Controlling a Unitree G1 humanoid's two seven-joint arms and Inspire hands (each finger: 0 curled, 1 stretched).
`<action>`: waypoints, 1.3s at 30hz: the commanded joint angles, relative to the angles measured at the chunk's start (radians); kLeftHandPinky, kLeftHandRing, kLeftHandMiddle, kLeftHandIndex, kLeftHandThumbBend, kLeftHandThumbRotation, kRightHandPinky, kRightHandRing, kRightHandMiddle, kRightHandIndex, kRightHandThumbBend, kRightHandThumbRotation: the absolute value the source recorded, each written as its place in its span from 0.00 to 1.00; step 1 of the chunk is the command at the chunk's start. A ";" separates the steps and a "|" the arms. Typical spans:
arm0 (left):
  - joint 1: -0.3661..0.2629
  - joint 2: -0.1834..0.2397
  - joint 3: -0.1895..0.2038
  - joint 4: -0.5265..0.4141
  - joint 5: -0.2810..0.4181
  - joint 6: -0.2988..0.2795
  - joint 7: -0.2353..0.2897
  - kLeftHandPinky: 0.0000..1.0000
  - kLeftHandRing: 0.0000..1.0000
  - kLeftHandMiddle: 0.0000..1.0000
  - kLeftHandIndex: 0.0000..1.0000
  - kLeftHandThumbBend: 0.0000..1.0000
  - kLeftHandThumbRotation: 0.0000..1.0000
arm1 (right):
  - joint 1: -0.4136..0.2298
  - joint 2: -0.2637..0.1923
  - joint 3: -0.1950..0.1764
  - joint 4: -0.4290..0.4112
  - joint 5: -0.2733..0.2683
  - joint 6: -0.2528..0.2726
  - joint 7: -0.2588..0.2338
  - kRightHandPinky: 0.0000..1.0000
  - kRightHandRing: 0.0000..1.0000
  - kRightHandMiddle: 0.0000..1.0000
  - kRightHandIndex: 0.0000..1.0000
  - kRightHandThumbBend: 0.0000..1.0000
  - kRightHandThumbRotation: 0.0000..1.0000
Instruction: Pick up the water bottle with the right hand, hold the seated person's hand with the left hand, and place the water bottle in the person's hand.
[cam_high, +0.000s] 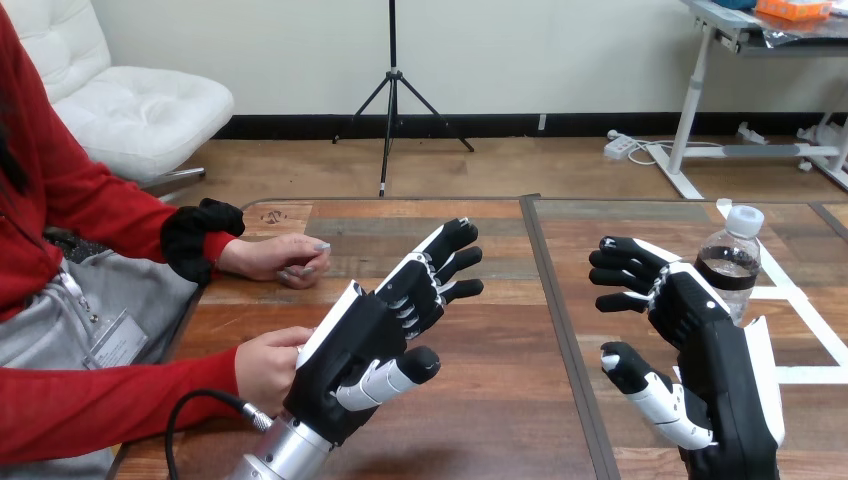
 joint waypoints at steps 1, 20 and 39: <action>-0.076 0.002 0.000 0.006 -0.009 -0.004 -0.010 0.87 0.94 0.96 0.94 1.00 0.70 | -0.046 0.001 -0.002 -0.023 -0.011 -0.013 -0.015 0.61 0.72 0.74 0.74 1.00 0.72; -0.086 0.012 0.009 0.002 -0.028 0.021 -0.059 0.87 0.95 0.97 0.94 1.00 0.68 | -0.042 0.024 0.009 -0.043 -0.018 -0.008 -0.040 0.60 0.72 0.74 0.74 1.00 0.67; -0.104 0.006 0.012 0.001 -0.034 0.046 -0.084 0.89 0.96 0.97 0.94 1.00 0.68 | -0.034 0.034 -0.011 -0.072 -0.040 -0.022 -0.089 0.63 0.74 0.74 0.75 1.00 0.57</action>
